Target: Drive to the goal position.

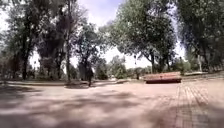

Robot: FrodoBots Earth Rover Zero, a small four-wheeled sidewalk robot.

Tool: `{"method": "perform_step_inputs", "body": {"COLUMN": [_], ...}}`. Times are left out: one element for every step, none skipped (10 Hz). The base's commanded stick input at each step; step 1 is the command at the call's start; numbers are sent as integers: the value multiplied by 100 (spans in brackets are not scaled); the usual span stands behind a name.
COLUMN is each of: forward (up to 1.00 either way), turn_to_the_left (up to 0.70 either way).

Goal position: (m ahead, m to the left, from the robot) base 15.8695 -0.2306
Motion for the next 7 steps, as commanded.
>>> {"method": "perform_step_inputs", "body": {"forward": [70, 70, 70, 70, 70, 70, 70], "turn_to_the_left": [0, 0, 0, 0, 0, 0, 0]}}
